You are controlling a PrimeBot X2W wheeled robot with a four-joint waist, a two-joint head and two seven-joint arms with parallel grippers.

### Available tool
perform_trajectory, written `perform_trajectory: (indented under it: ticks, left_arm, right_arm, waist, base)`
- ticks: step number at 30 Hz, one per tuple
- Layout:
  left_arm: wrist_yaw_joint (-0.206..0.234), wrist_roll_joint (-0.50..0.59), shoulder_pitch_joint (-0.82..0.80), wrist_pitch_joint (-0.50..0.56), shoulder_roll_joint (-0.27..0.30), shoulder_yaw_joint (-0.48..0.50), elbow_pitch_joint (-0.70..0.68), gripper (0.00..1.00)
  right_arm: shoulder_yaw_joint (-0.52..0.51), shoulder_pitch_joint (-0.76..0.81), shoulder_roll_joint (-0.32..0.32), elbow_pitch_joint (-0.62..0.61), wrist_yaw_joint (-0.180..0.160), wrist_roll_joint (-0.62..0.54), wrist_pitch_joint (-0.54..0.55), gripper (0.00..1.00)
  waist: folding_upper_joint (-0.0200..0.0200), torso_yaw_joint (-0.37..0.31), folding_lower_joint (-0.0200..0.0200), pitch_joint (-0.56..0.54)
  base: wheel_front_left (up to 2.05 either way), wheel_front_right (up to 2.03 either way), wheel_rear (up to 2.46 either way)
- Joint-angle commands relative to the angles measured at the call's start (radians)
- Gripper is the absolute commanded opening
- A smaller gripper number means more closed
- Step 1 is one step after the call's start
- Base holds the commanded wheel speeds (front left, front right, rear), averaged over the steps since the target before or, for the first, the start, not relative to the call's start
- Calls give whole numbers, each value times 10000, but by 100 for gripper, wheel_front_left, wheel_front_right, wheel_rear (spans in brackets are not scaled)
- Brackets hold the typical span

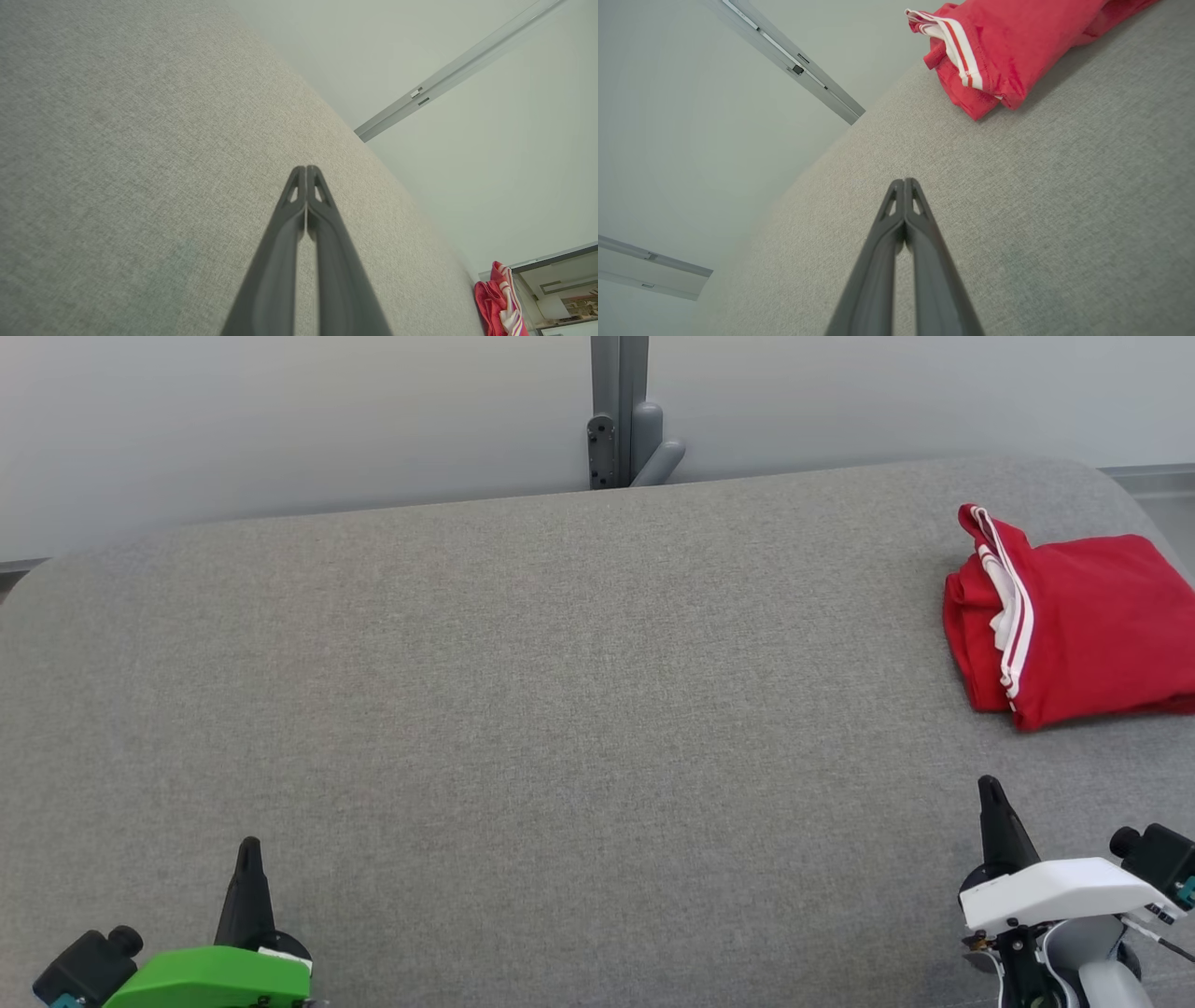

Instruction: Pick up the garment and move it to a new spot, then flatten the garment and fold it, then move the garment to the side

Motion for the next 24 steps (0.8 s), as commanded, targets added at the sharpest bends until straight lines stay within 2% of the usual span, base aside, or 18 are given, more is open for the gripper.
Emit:
perform_trajectory:
  ticks: [1, 24]
  left_arm:
    - [-80, -391, -281, 70, 73, 49, -116, 0]
    - [-101, -2777, -636, 714, 94, 117, -90, 0]
  right_arm:
    - [-24, -226, -86, -172, -6, 433, 92, 0]
    - [-56, -301, -109, -304, -8, 3274, 749, 0]
  waist:
    - [18, 5, 0, -9]
    - [28, 56, 0, -117]
  base:
    - [0, 0, 0]
    - [0, 0, 0]
